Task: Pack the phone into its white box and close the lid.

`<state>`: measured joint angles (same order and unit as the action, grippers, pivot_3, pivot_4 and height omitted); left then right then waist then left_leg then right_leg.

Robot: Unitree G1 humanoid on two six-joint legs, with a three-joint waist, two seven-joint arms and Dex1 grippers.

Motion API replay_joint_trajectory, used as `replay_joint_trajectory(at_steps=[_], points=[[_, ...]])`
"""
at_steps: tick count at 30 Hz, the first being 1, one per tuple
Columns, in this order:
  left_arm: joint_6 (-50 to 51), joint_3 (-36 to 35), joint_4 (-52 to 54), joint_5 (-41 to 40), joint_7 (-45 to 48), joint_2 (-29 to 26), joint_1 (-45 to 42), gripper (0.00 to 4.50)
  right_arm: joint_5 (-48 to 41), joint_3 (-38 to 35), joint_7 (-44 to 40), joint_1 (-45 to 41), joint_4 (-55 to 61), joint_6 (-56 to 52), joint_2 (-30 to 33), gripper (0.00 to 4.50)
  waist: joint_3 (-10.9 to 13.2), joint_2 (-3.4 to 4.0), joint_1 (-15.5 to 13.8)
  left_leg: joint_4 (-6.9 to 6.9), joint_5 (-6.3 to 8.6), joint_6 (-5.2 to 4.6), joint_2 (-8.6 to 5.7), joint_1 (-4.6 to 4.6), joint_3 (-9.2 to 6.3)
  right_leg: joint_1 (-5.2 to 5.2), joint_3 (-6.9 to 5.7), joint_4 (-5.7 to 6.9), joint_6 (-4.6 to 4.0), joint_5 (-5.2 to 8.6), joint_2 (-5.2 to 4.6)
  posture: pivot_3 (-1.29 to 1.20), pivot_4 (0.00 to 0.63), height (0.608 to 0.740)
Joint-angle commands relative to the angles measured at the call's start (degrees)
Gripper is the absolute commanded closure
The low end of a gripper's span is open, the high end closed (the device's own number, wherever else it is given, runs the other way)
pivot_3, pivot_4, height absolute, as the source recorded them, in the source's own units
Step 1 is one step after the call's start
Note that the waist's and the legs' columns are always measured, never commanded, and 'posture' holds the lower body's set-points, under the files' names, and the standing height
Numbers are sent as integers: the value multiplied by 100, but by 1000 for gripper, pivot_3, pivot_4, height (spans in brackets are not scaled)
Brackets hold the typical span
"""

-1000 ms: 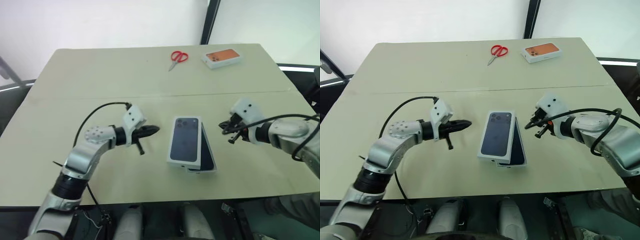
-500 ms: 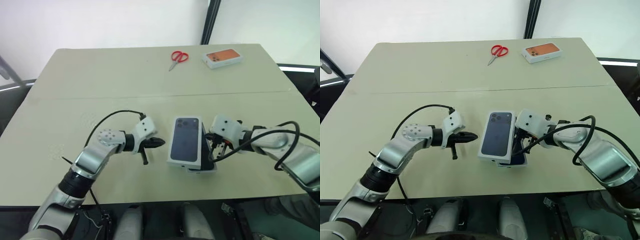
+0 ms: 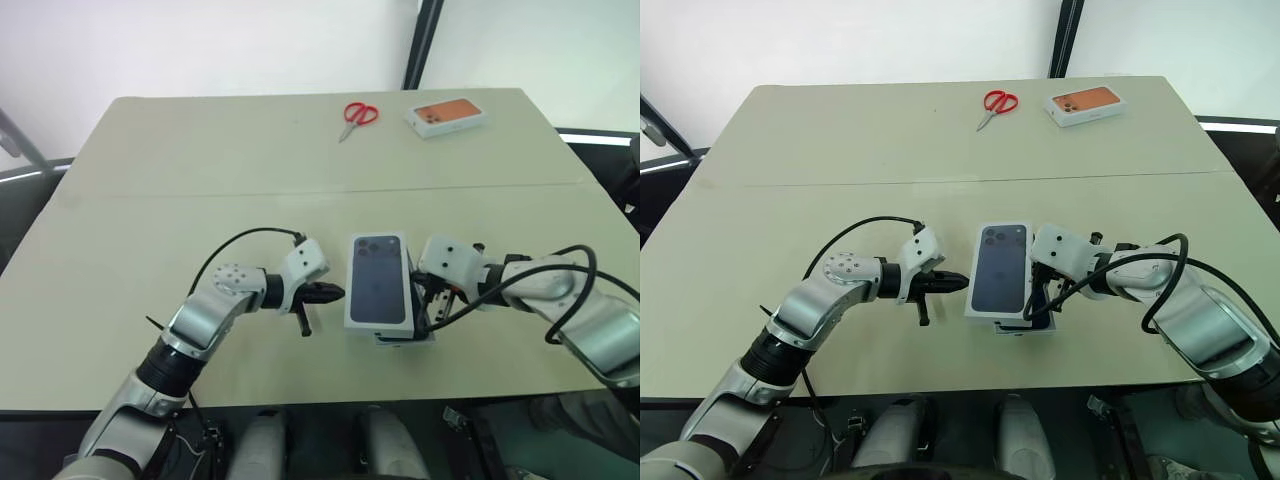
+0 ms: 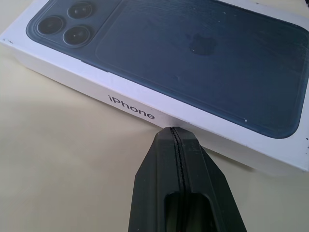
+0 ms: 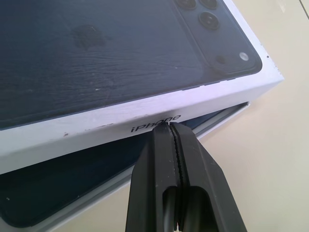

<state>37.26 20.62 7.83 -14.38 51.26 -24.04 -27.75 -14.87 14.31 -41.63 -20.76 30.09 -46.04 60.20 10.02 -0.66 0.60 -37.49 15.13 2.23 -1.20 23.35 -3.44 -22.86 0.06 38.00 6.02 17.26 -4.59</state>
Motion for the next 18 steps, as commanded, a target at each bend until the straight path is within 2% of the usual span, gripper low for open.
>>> replay_joint_trajectory(at_steps=[1, 10, 18], points=[[-36, -46, 210, -127, 70, 76, -83, 4500, 55, -236, -124, 49, 263, 37, 24, 4477, 0, 0, -1, 0, 0, 0, 0, 0, 0, 0, 0, 0, 0, 0, 0, 0, 150, 740], [-28, 75, 311, -244, 266, 386, -222, 4500, 191, -486, -541, 282, 394, 285, 257, 4477, 0, 0, -5, -3, 0, 0, -1, 0, 0, 2, 0, 0, 0, 0, -1, 0, 150, 740], [-46, 195, 345, -202, 425, 377, -252, 4500, 386, -653, -721, 703, 435, 462, 392, 4477, 0, 0, -3, -3, 0, 0, 0, 0, 0, 2, 0, 1, 0, 0, 1, 0, 150, 740]])
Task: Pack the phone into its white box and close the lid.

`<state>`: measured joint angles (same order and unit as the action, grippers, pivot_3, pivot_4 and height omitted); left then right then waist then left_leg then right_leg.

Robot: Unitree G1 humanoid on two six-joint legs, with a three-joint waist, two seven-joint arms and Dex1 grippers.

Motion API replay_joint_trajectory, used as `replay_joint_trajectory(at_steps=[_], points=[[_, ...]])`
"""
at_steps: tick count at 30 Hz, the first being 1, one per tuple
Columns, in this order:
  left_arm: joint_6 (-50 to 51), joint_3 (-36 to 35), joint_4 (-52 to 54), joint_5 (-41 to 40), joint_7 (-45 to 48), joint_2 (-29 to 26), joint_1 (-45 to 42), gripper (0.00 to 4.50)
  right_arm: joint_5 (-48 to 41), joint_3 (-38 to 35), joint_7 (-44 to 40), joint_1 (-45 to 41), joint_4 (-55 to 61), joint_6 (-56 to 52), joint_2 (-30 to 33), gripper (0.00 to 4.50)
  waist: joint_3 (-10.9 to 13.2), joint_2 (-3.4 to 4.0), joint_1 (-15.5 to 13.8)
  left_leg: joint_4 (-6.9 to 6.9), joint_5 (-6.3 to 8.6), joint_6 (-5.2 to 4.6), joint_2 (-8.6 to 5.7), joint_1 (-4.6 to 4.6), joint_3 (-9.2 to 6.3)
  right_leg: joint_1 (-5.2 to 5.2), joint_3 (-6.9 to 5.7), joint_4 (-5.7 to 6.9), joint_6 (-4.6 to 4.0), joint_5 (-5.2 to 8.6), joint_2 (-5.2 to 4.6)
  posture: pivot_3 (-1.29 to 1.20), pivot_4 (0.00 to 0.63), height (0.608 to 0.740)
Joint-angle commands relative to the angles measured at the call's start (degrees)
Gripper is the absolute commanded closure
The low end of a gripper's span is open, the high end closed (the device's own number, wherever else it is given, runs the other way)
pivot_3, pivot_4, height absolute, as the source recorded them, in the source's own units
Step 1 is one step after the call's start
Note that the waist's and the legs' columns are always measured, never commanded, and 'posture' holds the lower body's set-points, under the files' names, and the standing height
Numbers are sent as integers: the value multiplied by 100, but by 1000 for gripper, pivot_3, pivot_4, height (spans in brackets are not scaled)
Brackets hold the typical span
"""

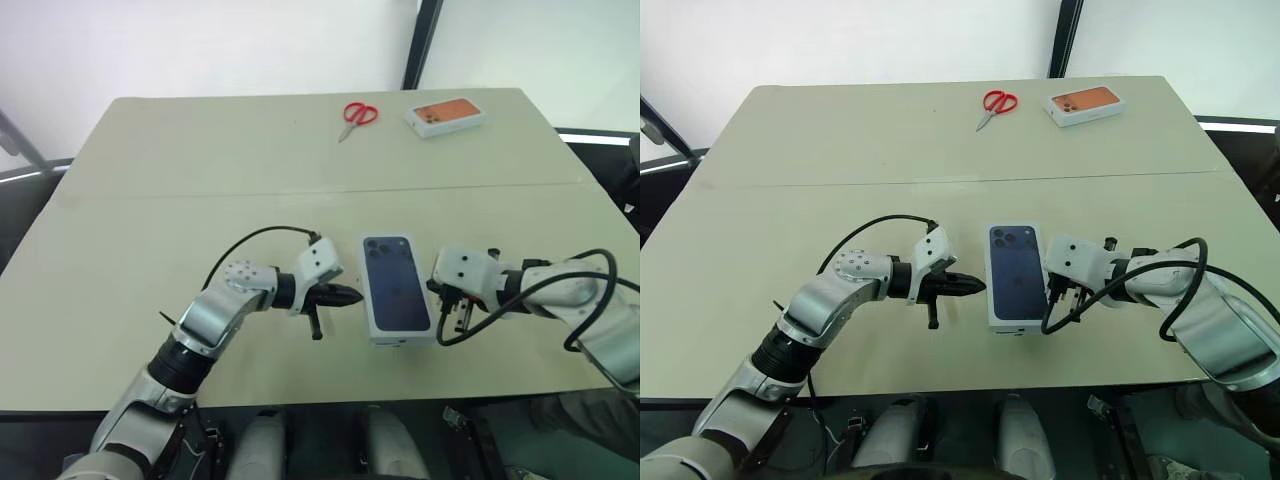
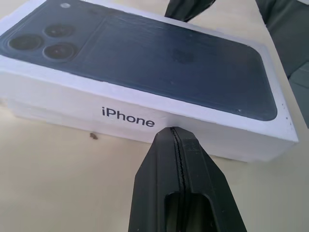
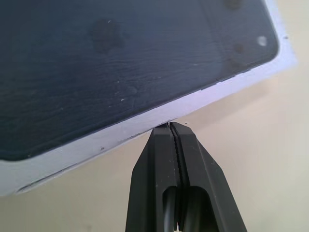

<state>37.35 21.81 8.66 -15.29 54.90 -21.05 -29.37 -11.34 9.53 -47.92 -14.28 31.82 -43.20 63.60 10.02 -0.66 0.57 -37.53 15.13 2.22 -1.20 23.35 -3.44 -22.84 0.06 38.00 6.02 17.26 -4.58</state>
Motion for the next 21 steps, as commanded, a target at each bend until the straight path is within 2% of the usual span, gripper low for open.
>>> replay_joint_trajectory(at_steps=[1, 21], points=[[-51, 78, 267, -114, 66, 85, -92, 4500, 56, -190, -107, 90, 262, 198, 58, 4477, 0, 0, -1, 0, 0, 0, 0, 0, 0, 0, 0, 0, 0, 0, 0, 0, 150, 740], [-11, 199, 147, -12, 40, 53, -107, 4500, 376, -179, -189, 215, 171, 305, -77, 4477, 0, 0, -2, -7, 0, 0, 0, 0, -1, 4, 0, 1, 0, 0, 0, 0, 150, 740]])
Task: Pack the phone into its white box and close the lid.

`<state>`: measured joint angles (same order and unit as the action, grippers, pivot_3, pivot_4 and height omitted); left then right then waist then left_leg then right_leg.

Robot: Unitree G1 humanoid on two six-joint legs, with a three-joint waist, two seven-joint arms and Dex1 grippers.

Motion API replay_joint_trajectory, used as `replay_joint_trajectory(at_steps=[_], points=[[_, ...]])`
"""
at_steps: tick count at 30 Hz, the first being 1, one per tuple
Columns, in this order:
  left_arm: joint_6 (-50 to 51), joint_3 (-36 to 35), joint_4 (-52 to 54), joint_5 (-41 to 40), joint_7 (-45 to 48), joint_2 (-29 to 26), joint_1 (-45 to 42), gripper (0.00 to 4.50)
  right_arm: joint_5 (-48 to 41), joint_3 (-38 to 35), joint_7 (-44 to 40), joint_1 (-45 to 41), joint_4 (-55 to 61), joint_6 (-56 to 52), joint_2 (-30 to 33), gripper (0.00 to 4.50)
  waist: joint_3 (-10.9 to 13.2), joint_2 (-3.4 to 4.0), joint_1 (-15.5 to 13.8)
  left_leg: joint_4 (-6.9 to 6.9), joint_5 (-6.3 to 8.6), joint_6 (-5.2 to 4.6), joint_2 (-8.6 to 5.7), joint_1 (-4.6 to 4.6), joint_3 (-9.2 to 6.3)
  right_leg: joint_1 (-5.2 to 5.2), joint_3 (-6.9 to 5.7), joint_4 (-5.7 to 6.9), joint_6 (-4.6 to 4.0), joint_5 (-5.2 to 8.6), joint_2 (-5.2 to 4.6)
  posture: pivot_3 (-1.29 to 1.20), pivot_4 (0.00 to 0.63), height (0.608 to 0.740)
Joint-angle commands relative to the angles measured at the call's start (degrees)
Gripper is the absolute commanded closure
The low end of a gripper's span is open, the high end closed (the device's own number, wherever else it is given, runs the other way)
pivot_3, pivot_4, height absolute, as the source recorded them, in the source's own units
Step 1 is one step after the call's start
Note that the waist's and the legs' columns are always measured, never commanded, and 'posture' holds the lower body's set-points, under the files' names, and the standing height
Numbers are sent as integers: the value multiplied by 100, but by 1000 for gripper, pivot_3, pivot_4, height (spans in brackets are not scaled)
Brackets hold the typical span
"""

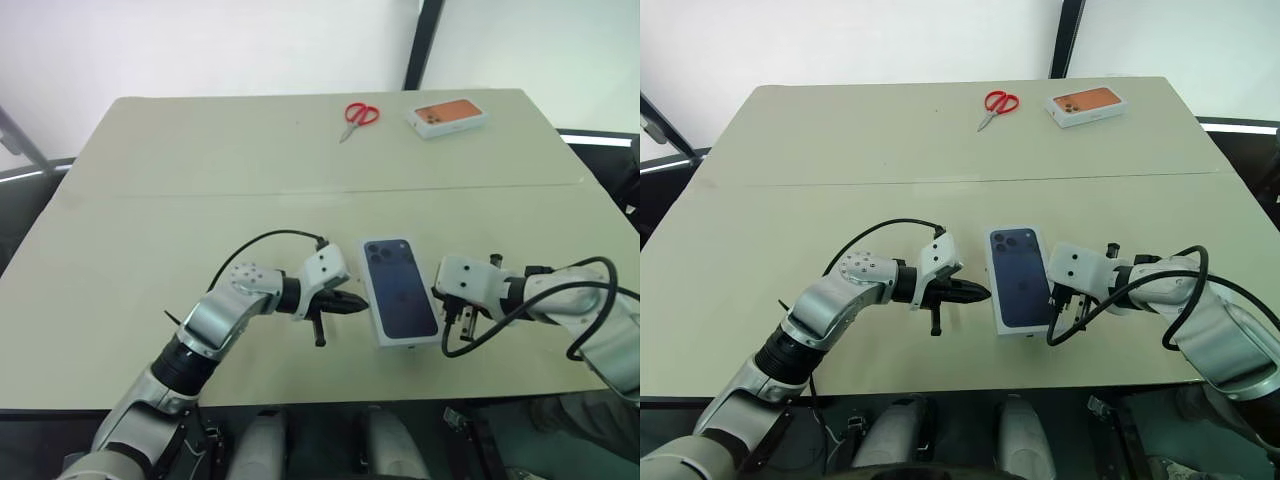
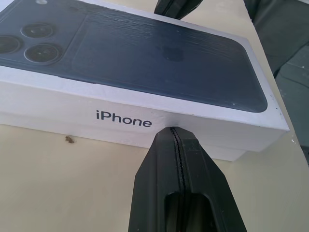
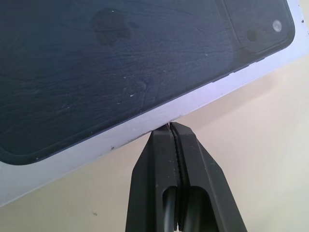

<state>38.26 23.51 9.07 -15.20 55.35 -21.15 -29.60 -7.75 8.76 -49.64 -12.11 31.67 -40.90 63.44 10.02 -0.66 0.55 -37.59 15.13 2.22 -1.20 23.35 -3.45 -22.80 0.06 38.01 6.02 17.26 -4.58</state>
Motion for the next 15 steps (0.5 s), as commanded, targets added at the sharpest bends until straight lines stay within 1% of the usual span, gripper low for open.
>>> replay_joint_trajectory(at_steps=[1, 11, 15], points=[[-117, 11, 76, -9, -22, 61, -89, 4500, 13, -85, -27, -1, 234, 60, -72, 4477, 0, 0, 0, 0, 0, 0, 0, 0, 0, 0, 0, 0, 0, 0, 0, 0, 150, 740], [-168, -60, -56, 21, -77, 59, -117, 4500, 104, -57, -44, 5, 257, 22, -139, 4477, 0, 0, 1, -1, 0, 0, 0, 0, 0, 0, 0, 1, 0, 0, 1, 0, 150, 740], [-140, -215, -56, -43, -111, 31, -114, 4500, 149, -263, -67, 92, 137, 89, 6, 4477, 0, 0, 1, -2, 0, 0, 0, 0, -1, 0, 0, 1, 0, 0, 1, 0, 150, 740]])
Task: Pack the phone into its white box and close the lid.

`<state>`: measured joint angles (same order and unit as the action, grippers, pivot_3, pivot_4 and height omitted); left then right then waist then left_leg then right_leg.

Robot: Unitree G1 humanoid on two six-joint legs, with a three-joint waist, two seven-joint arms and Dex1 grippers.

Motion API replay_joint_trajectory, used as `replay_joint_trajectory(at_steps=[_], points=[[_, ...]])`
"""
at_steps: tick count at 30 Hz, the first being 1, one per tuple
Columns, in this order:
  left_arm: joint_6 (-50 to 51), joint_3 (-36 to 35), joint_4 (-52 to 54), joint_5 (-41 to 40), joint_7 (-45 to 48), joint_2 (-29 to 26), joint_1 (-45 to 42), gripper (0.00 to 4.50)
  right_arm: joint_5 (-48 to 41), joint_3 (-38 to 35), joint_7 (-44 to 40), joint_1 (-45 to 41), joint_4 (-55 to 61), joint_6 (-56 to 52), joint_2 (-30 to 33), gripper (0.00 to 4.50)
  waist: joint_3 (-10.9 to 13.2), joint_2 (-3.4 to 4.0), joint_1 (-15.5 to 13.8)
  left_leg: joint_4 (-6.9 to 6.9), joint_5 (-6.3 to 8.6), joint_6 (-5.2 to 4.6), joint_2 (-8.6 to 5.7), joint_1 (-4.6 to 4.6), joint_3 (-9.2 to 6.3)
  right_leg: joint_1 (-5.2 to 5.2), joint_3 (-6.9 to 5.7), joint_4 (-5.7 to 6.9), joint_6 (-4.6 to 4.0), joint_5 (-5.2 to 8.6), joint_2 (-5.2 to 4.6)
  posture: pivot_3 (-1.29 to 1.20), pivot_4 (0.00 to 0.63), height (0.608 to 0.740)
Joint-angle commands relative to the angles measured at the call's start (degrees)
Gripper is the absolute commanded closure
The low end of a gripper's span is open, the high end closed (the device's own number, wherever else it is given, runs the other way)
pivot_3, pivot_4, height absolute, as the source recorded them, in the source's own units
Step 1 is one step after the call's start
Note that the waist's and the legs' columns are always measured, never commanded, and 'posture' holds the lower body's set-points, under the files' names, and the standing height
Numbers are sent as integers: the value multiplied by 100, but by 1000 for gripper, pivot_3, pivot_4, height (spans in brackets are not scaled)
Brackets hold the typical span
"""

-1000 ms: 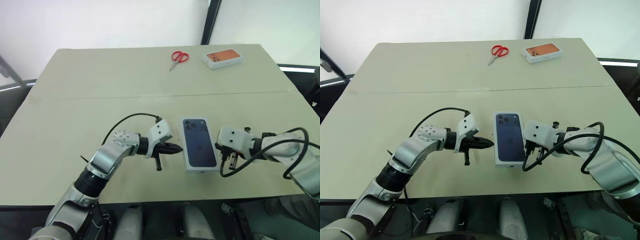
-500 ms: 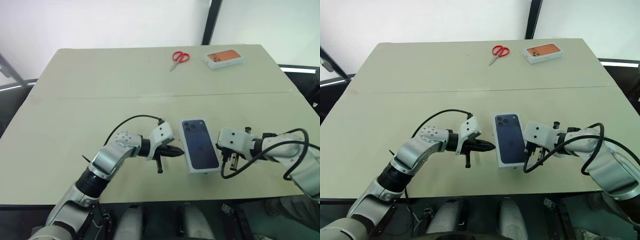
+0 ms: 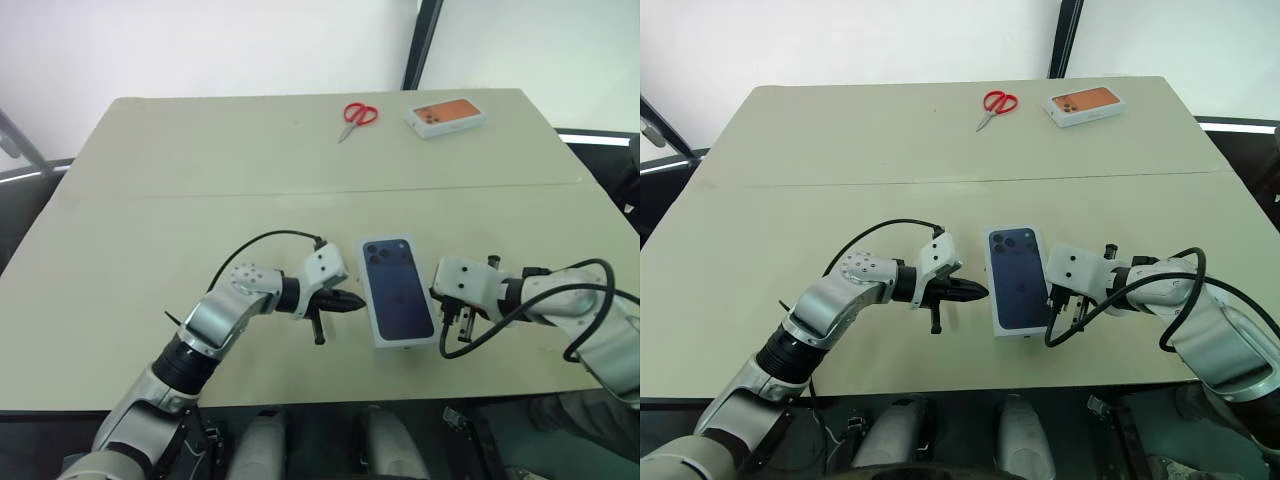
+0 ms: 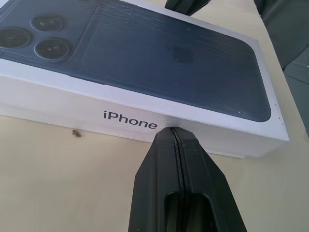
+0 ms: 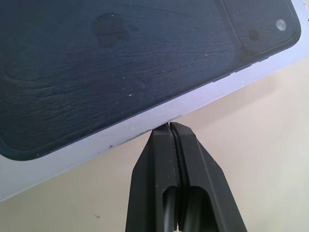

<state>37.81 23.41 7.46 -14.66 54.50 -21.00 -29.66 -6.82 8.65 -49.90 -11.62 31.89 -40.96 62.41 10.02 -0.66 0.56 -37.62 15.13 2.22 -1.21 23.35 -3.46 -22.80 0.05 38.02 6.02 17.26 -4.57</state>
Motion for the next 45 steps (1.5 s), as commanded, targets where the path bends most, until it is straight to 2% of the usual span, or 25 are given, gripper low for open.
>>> replay_joint_trajectory(at_steps=[1, 7, 9, 12, 15, 21, 27, 39, 42, 45], points=[[-62, -316, 113, -158, -33, -10, -109, 4500, 59, -380, -60, 69, 37, 136, 176, 4477, 0, 0, 0, 0, 0, 0, 0, 0, 0, 0, 0, 0, 0, 0, 0, 0, 150, 740], [342, -1347, 59, -841, -380, 200, -361, 4500, -405, -1462, -369, 261, -195, 214, 269, 4477, 0, 0, -17, -6, 0, -1, 1, 0, 0, 2, -1, 2, 0, 0, 0, 0, 150, 740], [290, -1432, -96, -789, -599, 348, -543, 4500, -704, -1756, -546, 323, -104, 99, 202, 4477, 0, 0, -31, -11, 1, -1, 1, 1, -4, 5, -5, 2, 1, 0, 0, 0, 150, 740], [116, -1202, -641, -393, -1036, 656, -911, 4500, -1263, -1968, -784, 441, 258, -178, 90, 4477, 0, -1, -85, -30, 12, -20, -1, 1, -3, 16, -6, 1, 2, 0, -1, 0, 150, 740], [-11, -864, -1249, -52, -1236, 961, -1214, 4500, -1463, -1794, -796, 673, 682, -250, 28, 4477, -1, -1, -123, -36, 16, -27, -8, 0, -2, 19, -6, 0, 4, 1, 1, 0, 150, 740], [-224, -435, -2808, 648, -1617, 1420, -1784, 4500, -1240, -1007, -122, 646, 923, -561, -309, 4477, -2, -4, -128, -42, 17, -28, -19, -1, -4, 25, -8, 0, 6, 2, -2, 0, 150, 740], [-399, -422, -3337, 839, -1604, 1544, -1910, 4500, -1007, -678, 234, 668, 779, -678, -330, 4477, -5, -6, -124, -42, 20, -33, -20, -4, -4, 26, -7, 1, 10, 5, -3, 0, 150, 740], [-250, -379, -2834, 804, -1386, 1428, -1504, 4500, -638, -166, 239, 1172, 716, -418, -49, 4477, -23, -24, -130, -42, 23, -37, -16, -24, -5, 52, -8, -3, 15, 8, -4, 0, 150, 740], [-370, -579, -2720, 741, -1482, 1419, -1427, 4500, -692, -287, 305, 1001, 708, -413, -221, 4477, -30, -36, -129, -42, 24, -37, -12, -25, -6, 56, -8, -5, 15, 8, -4, 0, 150, 740], [-931, -1203, -2200, 459, -1591, 1302, -1212, 4500, -840, -788, 716, 539, 510, -260, -847, 4477, -32, -39, -77, -42, 24, -37, -8, -27, -5, 51, -6, -2, 15, 8, -4, 0, 150, 740]])
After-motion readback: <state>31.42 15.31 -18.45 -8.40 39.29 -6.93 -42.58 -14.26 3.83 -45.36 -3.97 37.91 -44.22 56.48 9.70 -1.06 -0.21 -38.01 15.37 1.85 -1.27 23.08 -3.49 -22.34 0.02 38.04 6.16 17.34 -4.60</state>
